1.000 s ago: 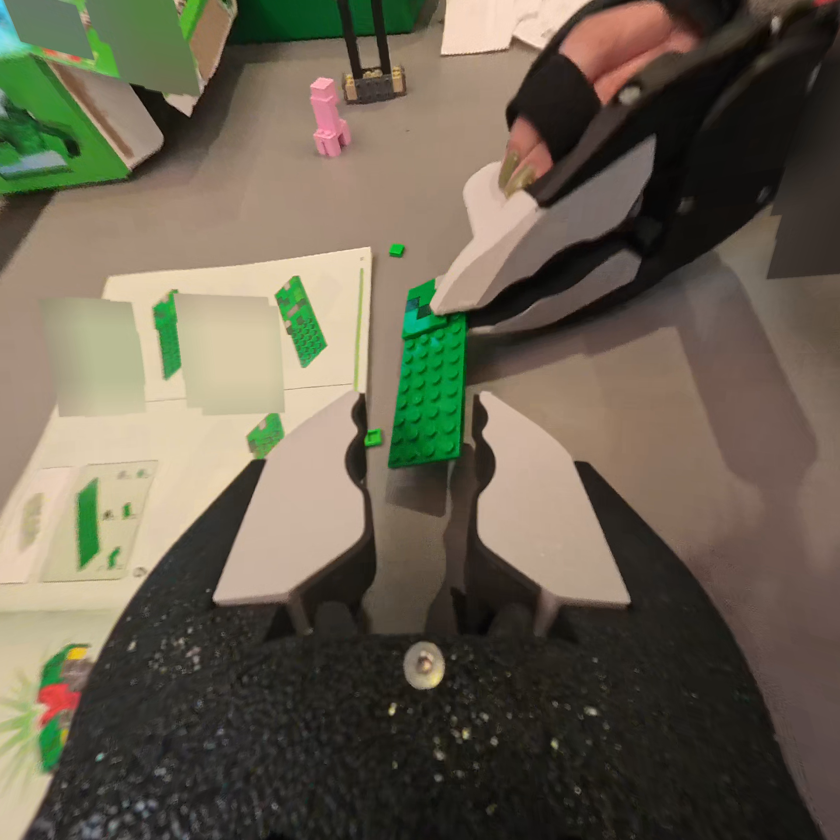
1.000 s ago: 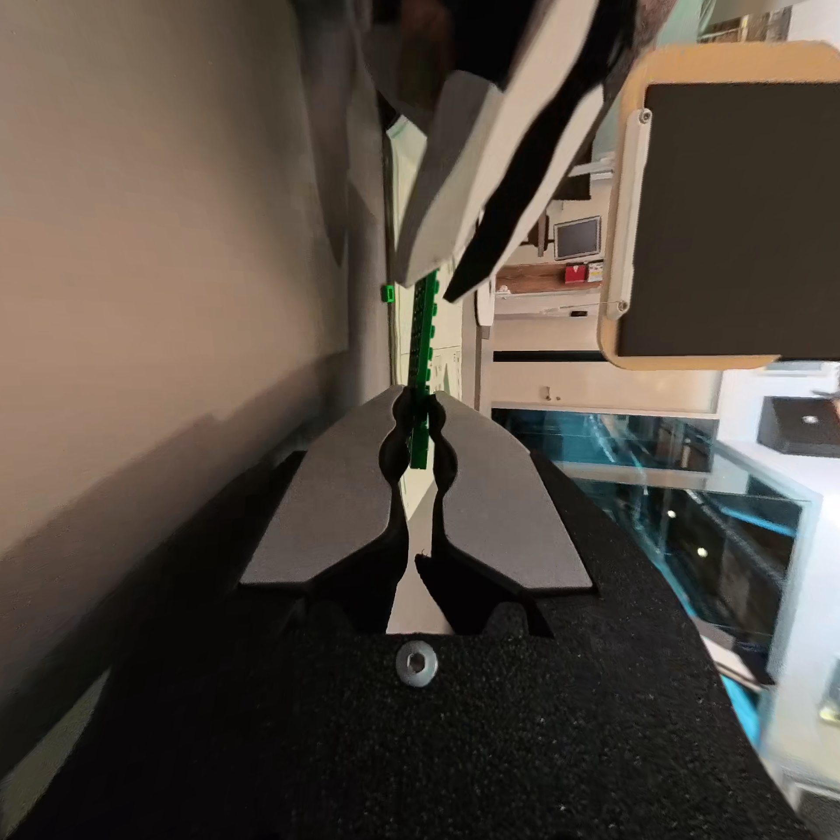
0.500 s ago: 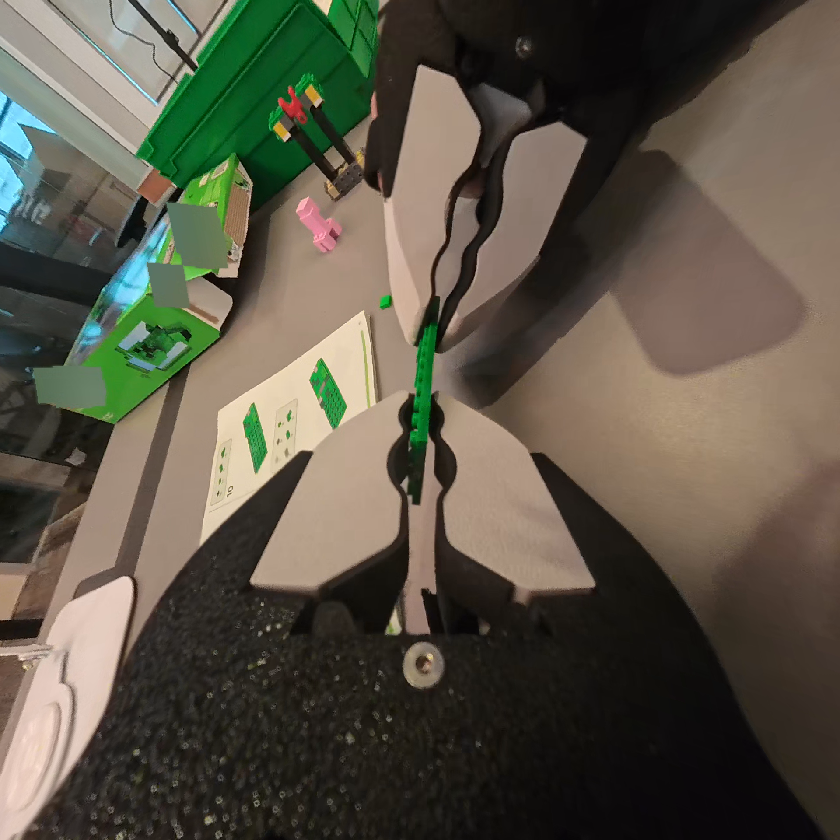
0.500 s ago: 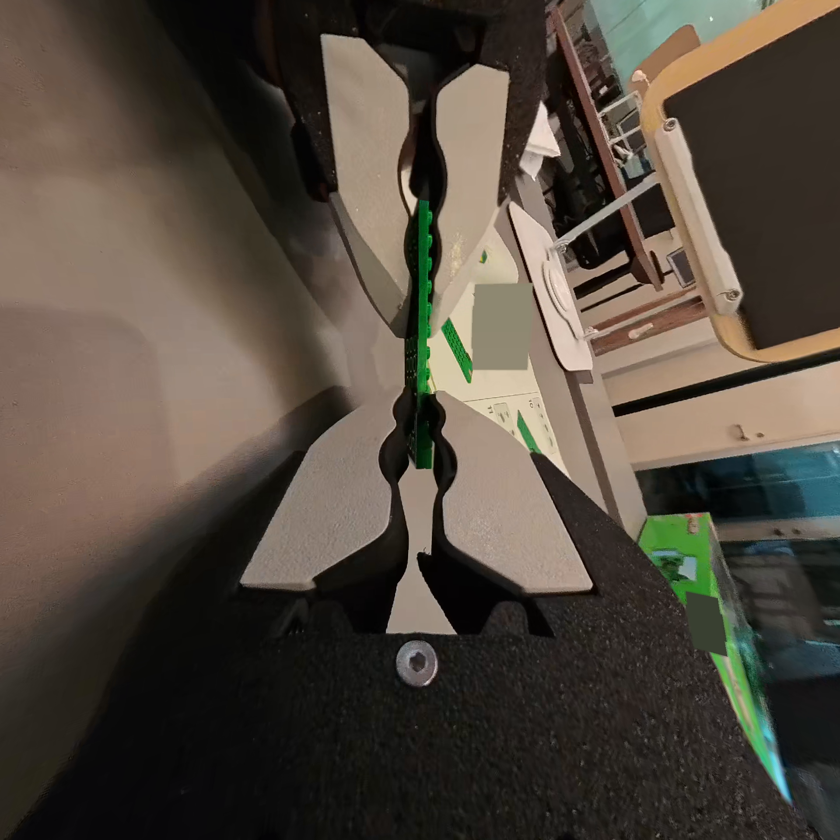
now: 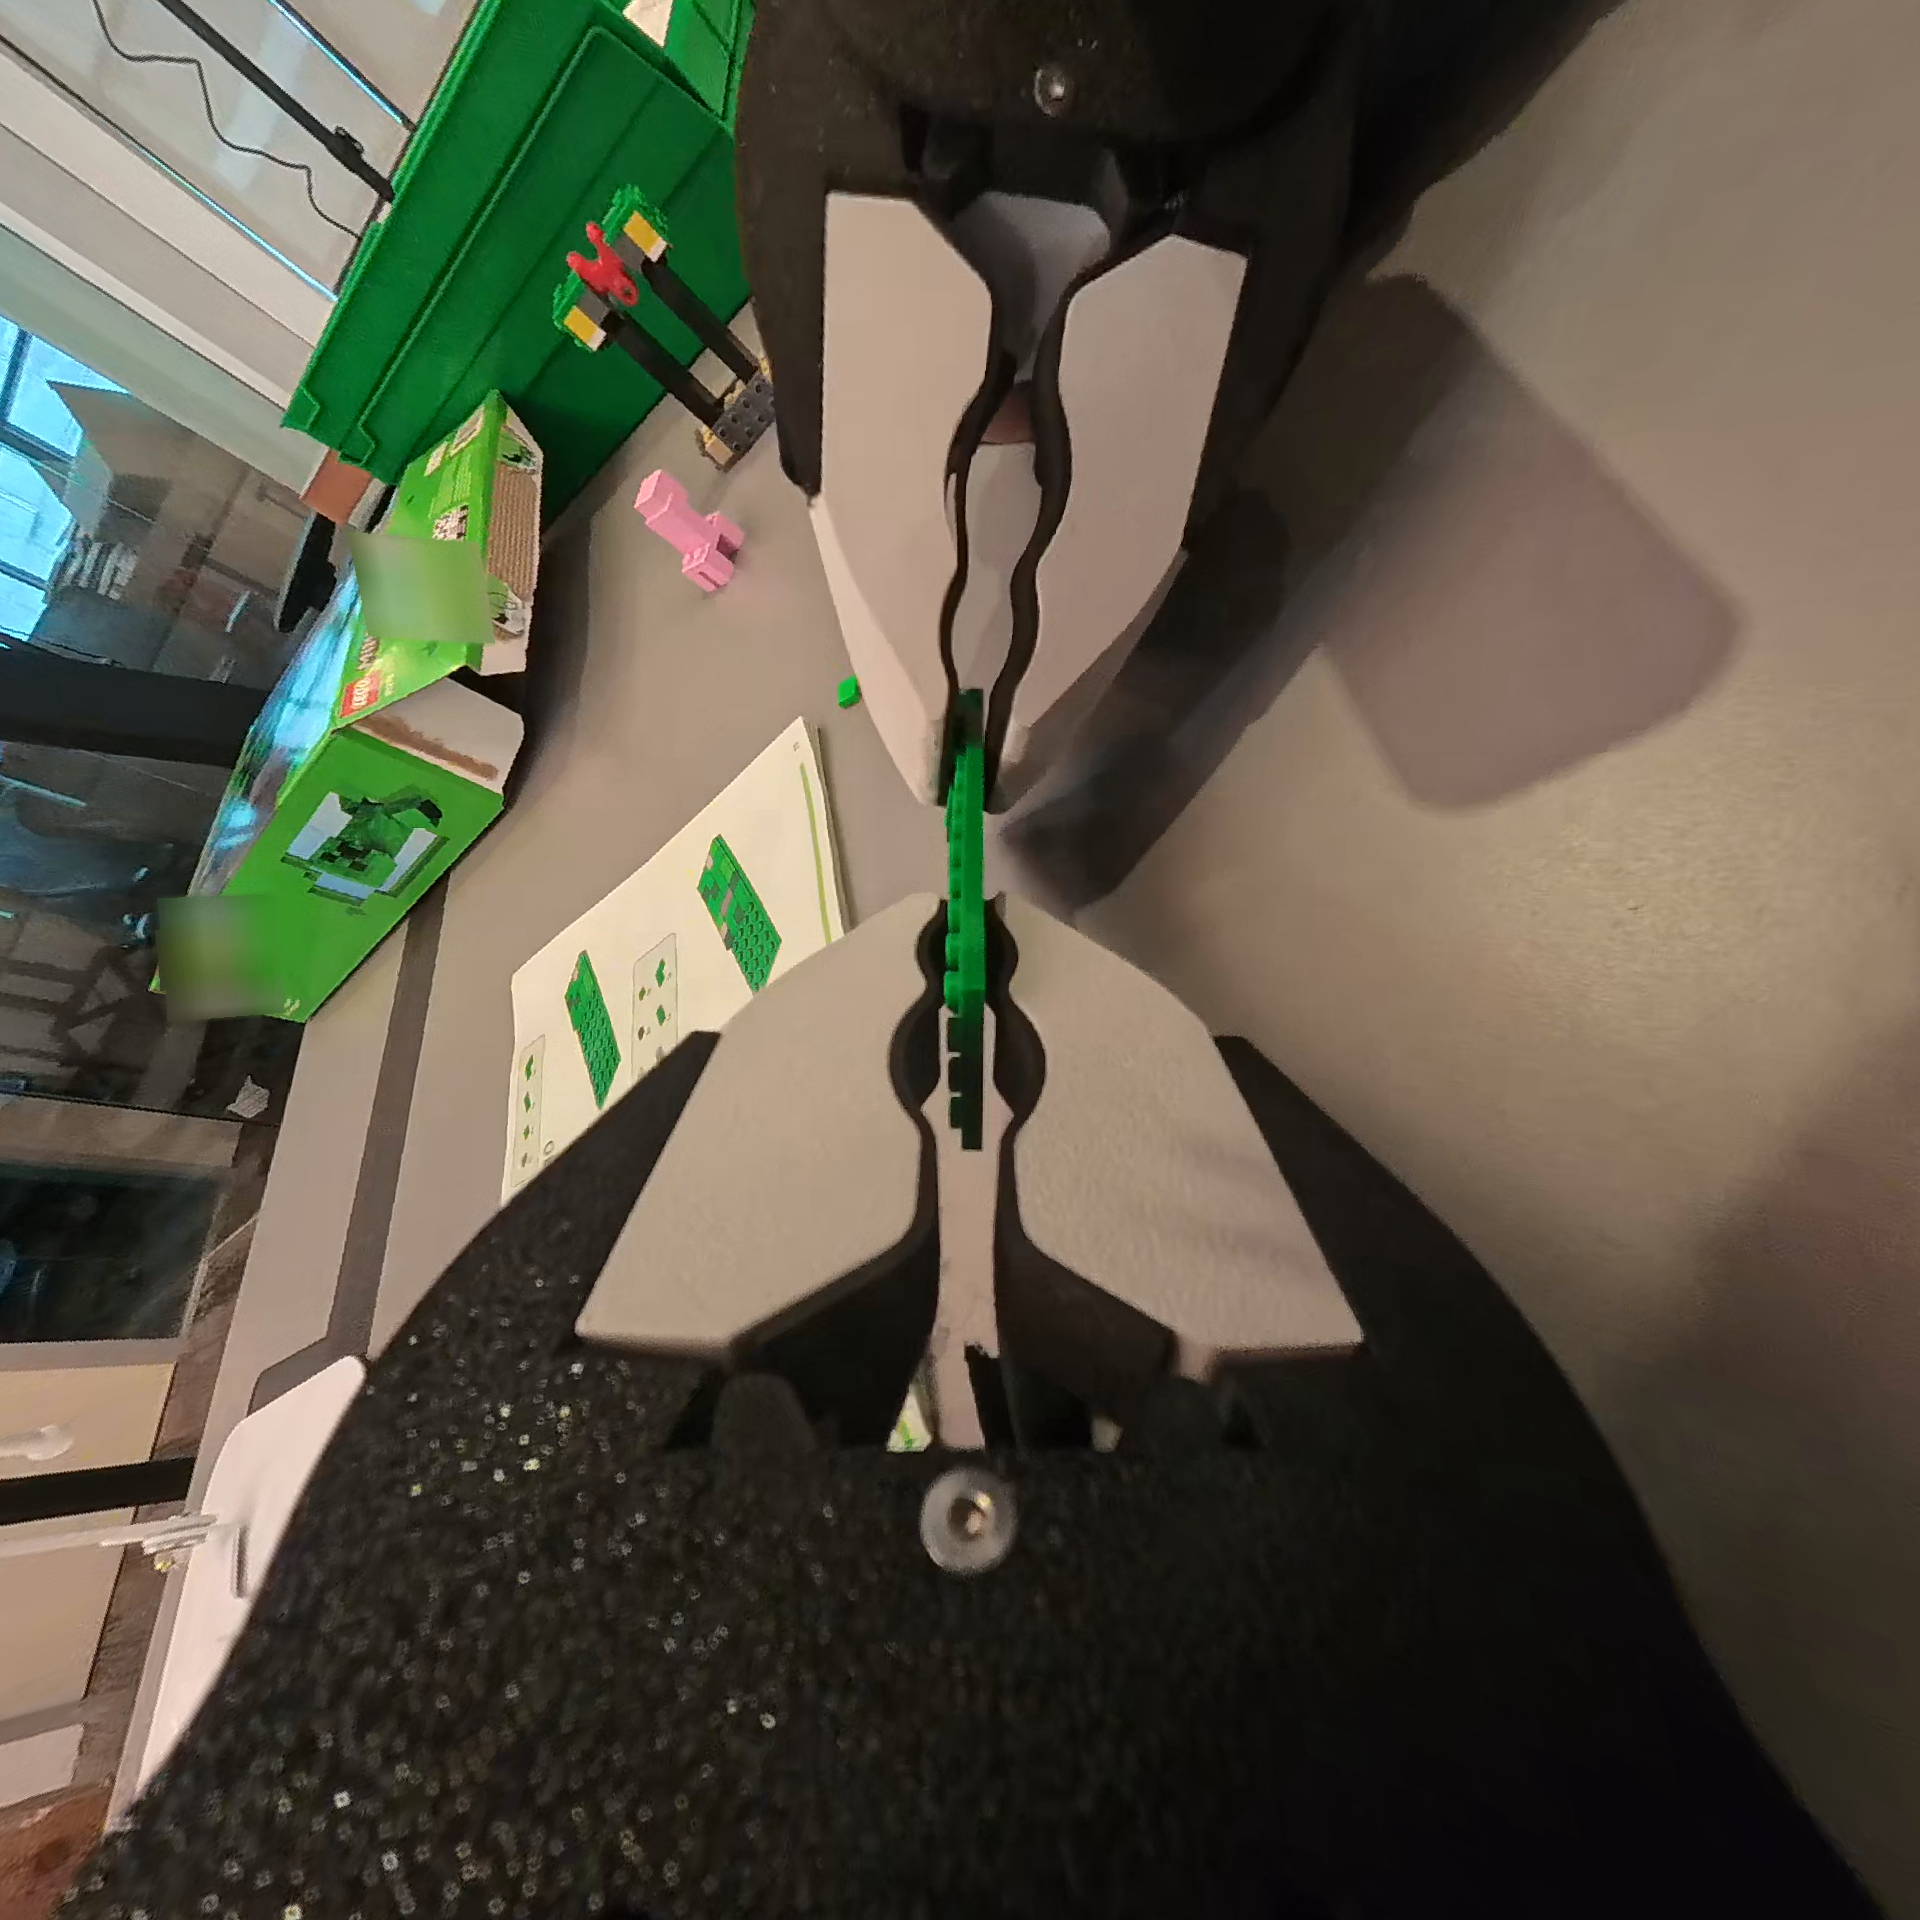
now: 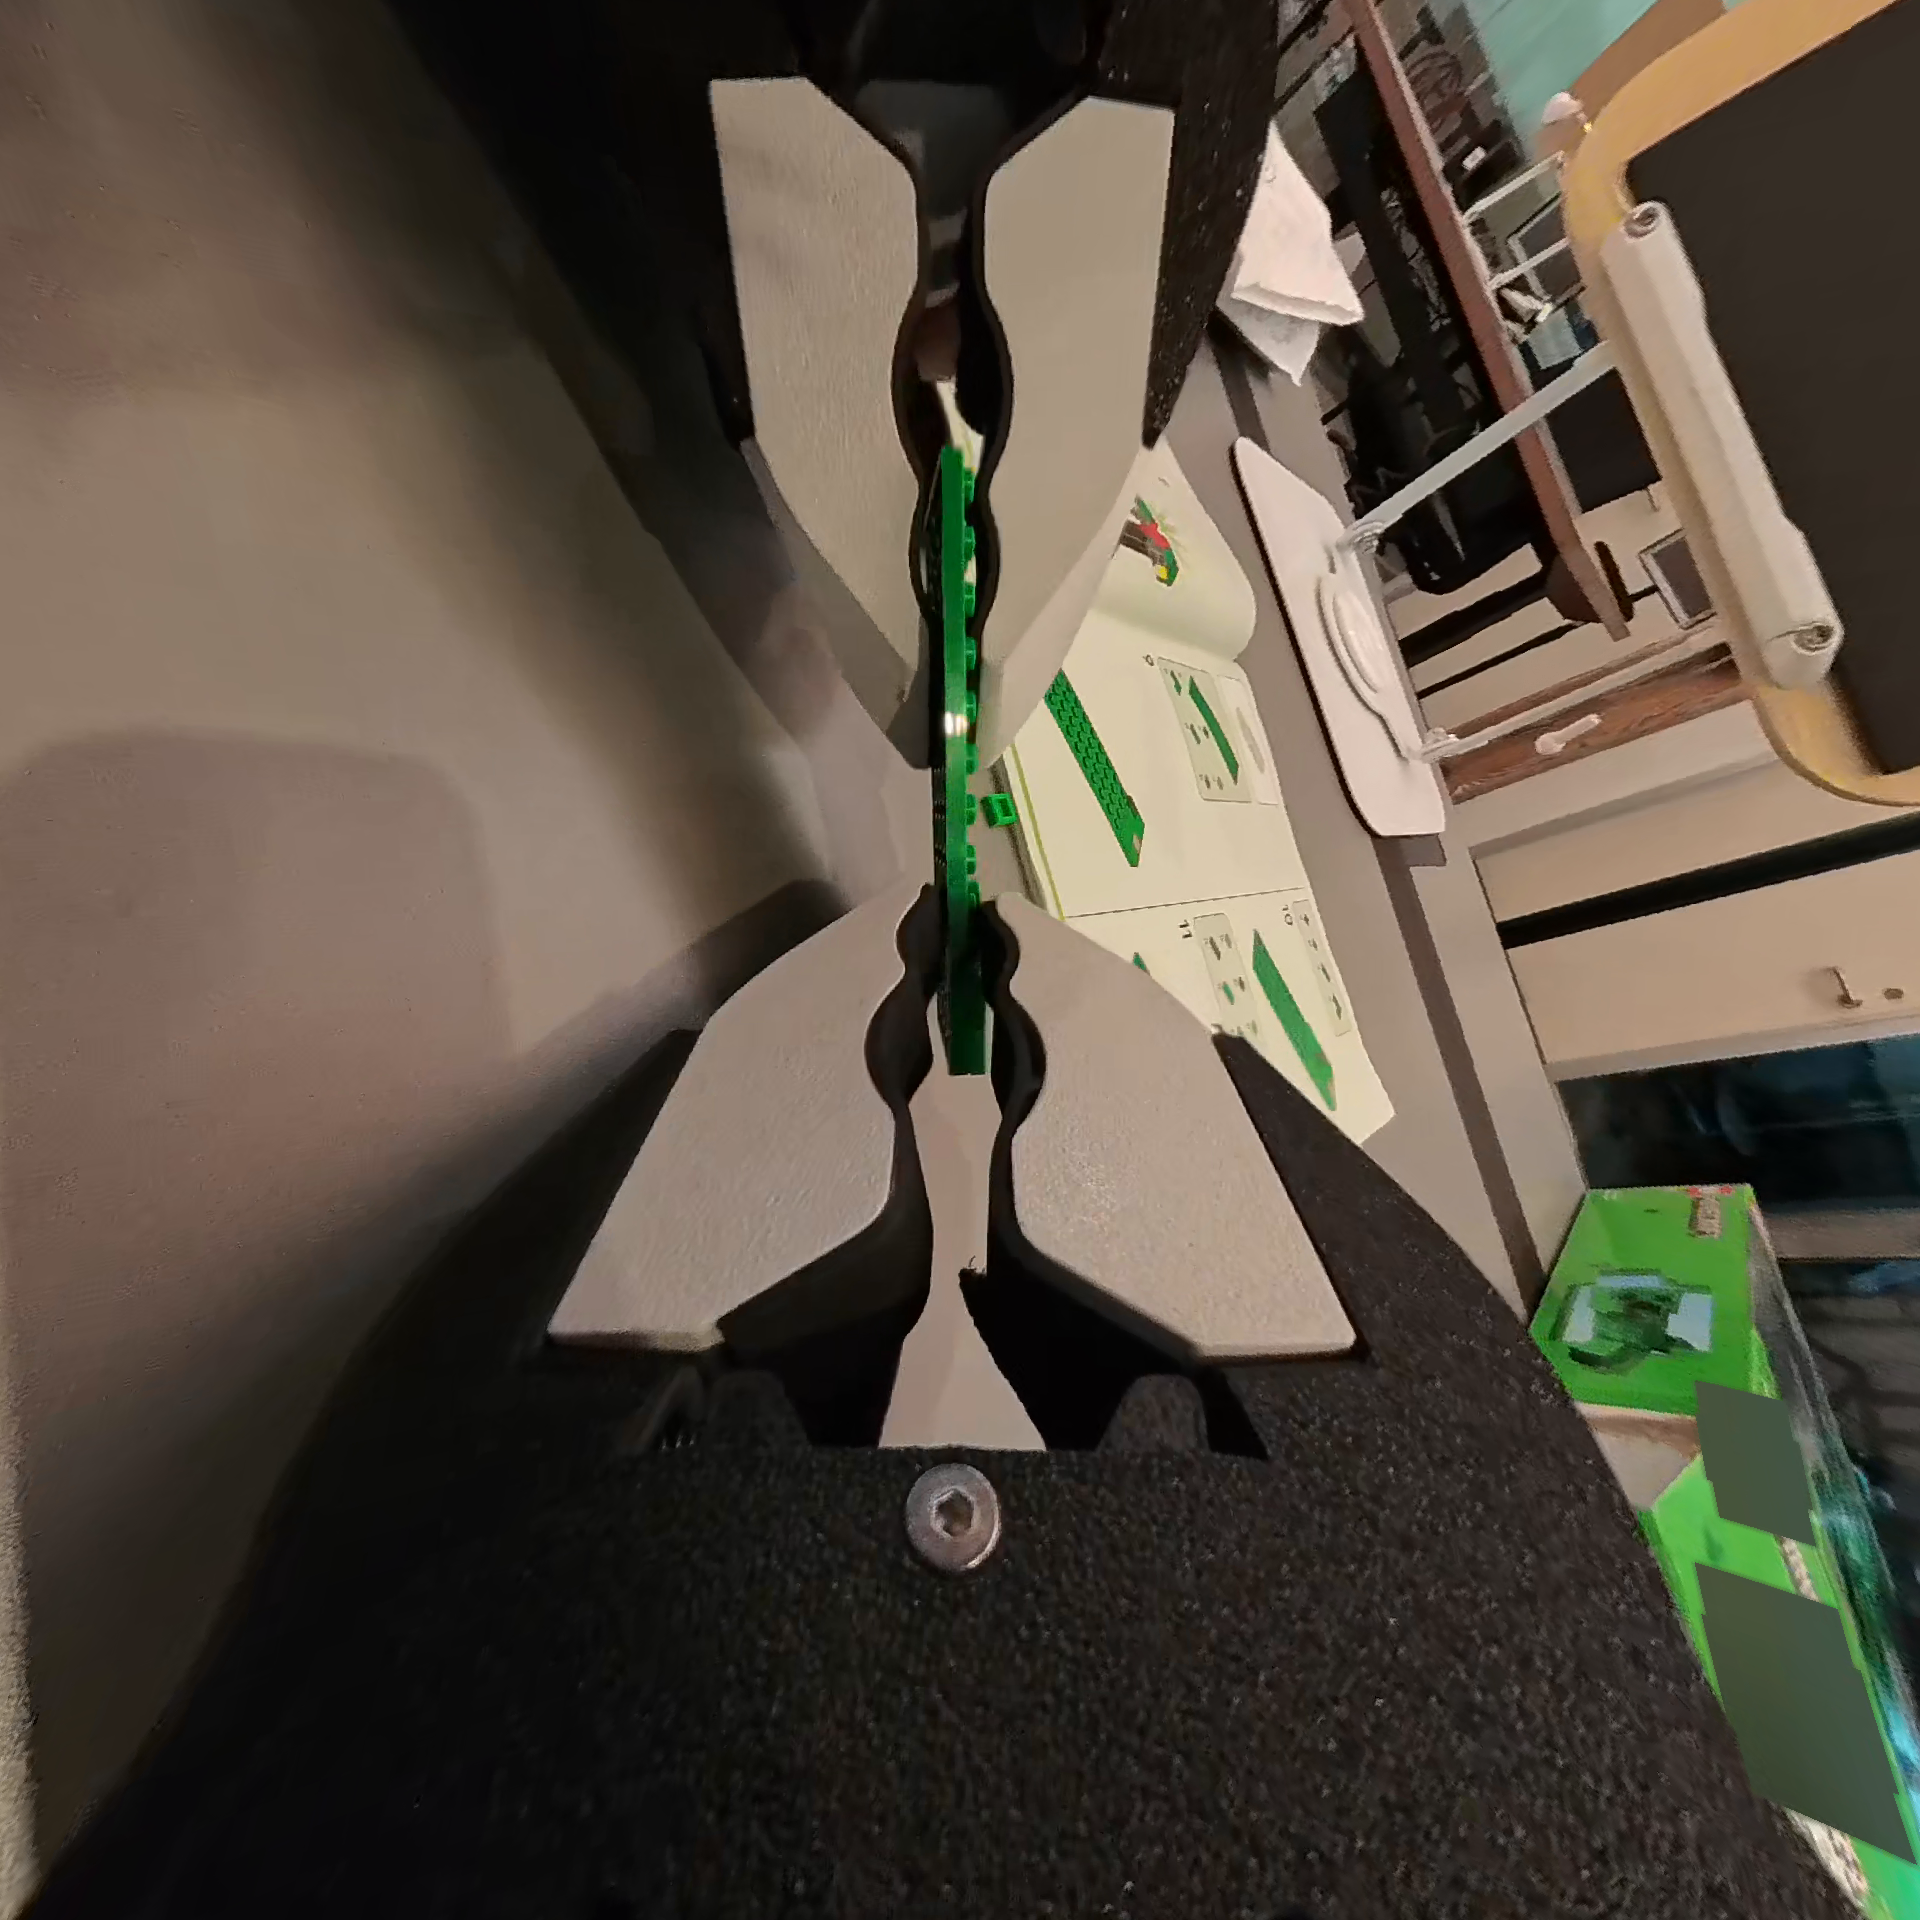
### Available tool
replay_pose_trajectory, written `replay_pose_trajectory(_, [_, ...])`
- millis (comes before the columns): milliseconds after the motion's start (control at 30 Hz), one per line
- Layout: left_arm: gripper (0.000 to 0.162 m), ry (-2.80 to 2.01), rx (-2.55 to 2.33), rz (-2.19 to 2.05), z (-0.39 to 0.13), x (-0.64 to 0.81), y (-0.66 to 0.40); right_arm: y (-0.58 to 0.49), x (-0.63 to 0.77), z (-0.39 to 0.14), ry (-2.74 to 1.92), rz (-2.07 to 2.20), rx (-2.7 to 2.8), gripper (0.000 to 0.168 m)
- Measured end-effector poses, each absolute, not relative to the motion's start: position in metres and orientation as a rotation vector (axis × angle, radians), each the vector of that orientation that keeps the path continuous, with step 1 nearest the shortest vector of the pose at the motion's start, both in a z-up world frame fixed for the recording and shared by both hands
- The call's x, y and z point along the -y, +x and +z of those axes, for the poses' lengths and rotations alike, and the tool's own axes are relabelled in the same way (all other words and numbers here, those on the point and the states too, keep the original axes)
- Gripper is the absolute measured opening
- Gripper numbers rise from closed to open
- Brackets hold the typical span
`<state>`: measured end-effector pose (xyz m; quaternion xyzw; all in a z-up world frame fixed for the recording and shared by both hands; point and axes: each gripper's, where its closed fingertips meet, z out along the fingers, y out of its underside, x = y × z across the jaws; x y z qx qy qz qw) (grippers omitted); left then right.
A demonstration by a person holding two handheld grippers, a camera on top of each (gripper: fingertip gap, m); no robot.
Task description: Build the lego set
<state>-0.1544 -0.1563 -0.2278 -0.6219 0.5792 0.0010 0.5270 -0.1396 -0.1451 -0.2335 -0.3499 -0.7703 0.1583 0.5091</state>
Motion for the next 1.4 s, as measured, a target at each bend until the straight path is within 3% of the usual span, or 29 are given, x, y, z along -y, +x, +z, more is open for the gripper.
replay_pose_trajectory(500, [0.004,-1.509,-1.38,-0.043,-0.231,0.158,-0.151,-0.137,0.147,-0.236,-0.917,0.482,1.882,0.007])
replay_pose_trajectory(567, [0.004,-1.502,-1.376,-0.057,-0.229,0.159,-0.15,-0.138,0.142,-0.234,-0.919,0.443,1.844,0.02])
replay_pose_trajectory(633, [0.004,-1.495,-1.37,-0.067,-0.227,0.16,-0.148,-0.138,0.139,-0.237,-0.938,0.426,1.85,0.022])
replay_pose_trajectory(867, [0.004,-1.496,-1.349,-0.088,-0.225,0.159,-0.15,-0.138,0.144,-0.237,-0.826,0.335,1.875,0.007])
replay_pose_trajectory(1300, [0.004,-1.473,-1.376,-0.056,-0.226,0.161,-0.148,-0.136,0.146,-0.239,-0.953,0.497,1.89,0.007])
replay_pose_trajectory(1400, [0.004,-1.474,-1.377,-0.07,-0.227,0.162,-0.147,-0.135,0.142,-0.236,-0.991,0.539,1.858,0.022])
